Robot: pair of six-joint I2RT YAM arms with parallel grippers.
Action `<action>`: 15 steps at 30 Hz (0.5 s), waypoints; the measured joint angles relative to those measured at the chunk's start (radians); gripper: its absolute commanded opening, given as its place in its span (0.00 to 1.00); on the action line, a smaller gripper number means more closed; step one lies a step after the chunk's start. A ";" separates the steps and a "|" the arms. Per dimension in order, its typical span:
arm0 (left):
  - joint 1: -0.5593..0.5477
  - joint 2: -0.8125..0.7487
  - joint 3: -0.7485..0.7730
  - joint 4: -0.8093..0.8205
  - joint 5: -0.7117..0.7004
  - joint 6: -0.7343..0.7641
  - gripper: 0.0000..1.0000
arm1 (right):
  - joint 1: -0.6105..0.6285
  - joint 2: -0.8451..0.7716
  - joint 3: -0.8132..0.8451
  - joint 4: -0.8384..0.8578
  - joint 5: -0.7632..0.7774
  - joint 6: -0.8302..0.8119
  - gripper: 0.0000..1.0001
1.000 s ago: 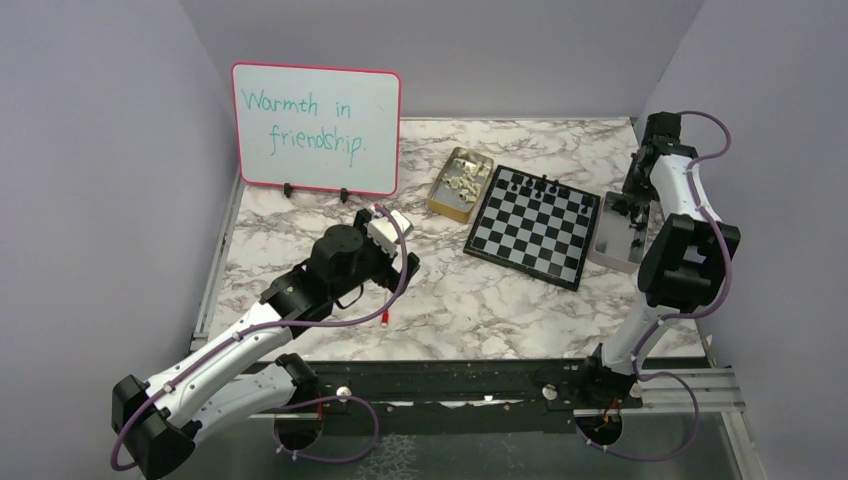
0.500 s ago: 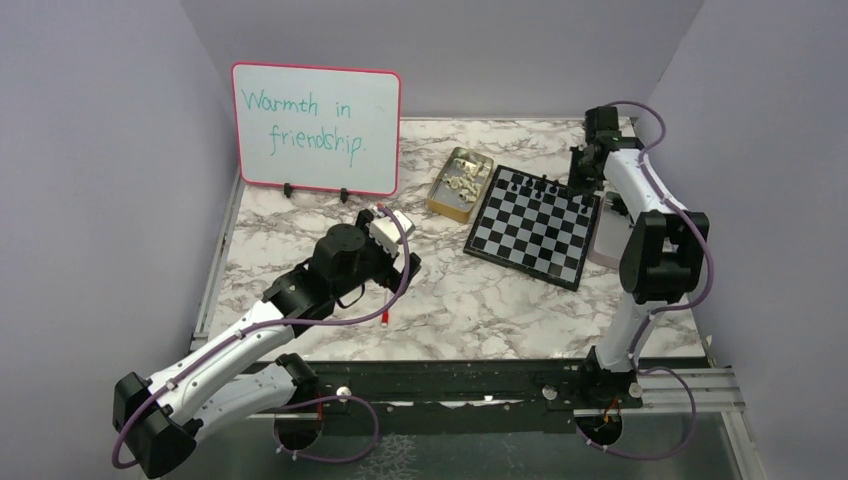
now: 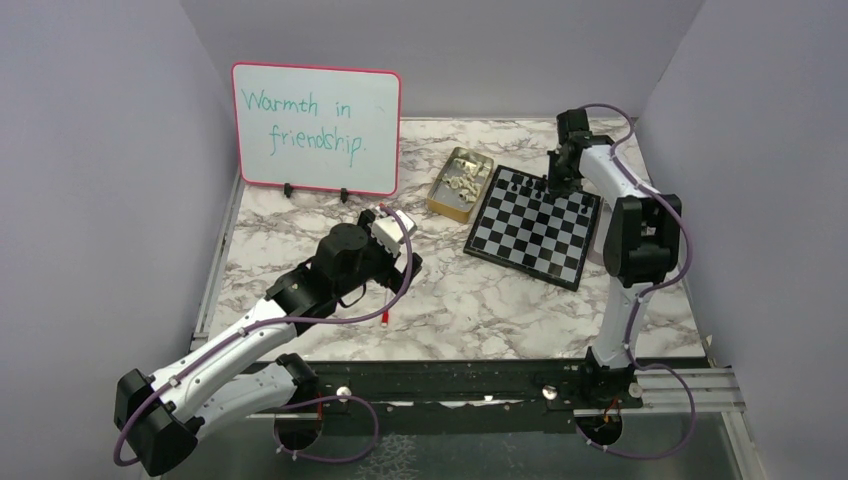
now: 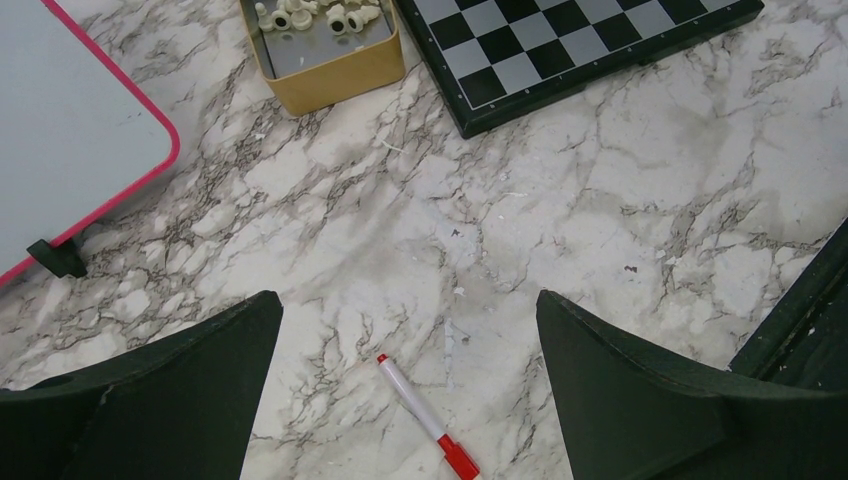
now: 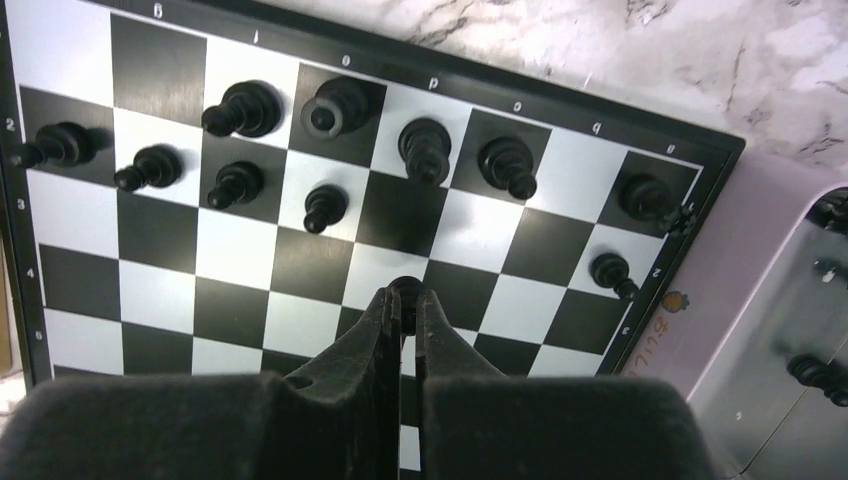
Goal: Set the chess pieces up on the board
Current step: Place the chess piece on the chessboard.
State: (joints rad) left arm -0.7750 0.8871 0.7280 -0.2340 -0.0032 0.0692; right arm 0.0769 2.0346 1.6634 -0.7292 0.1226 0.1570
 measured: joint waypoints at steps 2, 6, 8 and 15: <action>0.000 0.003 0.000 0.000 0.000 0.002 0.99 | 0.001 0.012 0.016 0.002 0.010 0.000 0.06; 0.000 0.003 0.000 0.000 0.004 0.003 0.99 | 0.002 0.044 0.043 0.002 0.032 -0.001 0.07; 0.000 0.003 0.000 0.000 0.006 0.002 0.99 | 0.002 0.060 0.055 0.001 0.037 -0.001 0.07; 0.000 0.003 0.000 0.000 0.010 0.002 0.99 | 0.003 0.081 0.072 0.002 0.037 -0.001 0.07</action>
State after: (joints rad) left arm -0.7750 0.8906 0.7280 -0.2340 0.0067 0.0715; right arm 0.0795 2.1159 1.7355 -0.7277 0.1600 0.1562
